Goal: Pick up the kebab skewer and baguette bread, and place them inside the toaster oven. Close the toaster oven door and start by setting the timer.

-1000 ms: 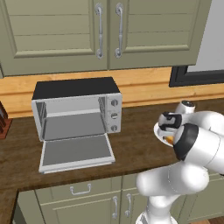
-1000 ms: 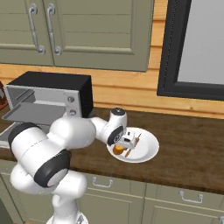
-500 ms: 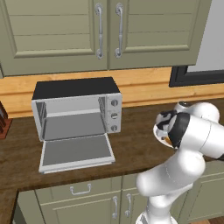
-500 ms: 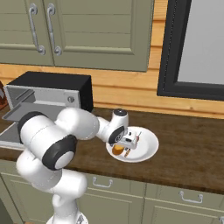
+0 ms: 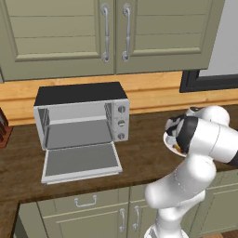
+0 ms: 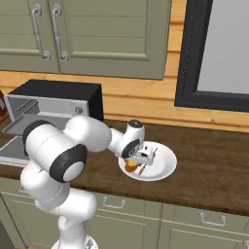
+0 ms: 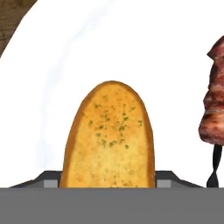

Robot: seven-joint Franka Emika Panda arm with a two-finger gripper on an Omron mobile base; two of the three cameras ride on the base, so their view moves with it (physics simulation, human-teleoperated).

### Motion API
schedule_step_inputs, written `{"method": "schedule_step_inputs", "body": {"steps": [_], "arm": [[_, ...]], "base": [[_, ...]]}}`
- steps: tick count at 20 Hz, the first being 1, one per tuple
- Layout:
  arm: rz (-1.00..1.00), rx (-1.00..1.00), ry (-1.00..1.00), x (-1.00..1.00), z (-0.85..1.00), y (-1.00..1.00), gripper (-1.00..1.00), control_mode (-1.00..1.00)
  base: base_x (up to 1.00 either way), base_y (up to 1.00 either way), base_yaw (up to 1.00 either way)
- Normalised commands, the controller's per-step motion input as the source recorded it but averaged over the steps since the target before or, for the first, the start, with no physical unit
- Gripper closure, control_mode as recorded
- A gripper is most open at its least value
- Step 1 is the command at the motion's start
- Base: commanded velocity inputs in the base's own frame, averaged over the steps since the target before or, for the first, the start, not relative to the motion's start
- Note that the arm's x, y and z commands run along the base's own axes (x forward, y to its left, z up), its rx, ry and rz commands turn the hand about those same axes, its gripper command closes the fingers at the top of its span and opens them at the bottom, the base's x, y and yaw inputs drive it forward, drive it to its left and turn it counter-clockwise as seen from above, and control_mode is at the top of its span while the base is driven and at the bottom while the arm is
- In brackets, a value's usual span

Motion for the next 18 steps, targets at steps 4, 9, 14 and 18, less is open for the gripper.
{"method": "schedule_step_inputs", "body": {"steps": [4,9,14,18], "arm": [[0.00,0.01,0.00,0.00,0.14,-0.01,1.00,-1.00],[0.00,0.01,0.00,-0.24,0.91,0.25,1.00,-1.00],[0.00,0.01,0.00,-0.37,0.71,0.94,1.00,-1.00],[0.00,0.00,0.00,-0.12,0.41,1.00,1.00,-1.00]], "base": [[0.00,0.00,0.00],[0.00,0.00,0.00],[0.00,0.00,0.00],[0.00,0.00,0.00]]}}
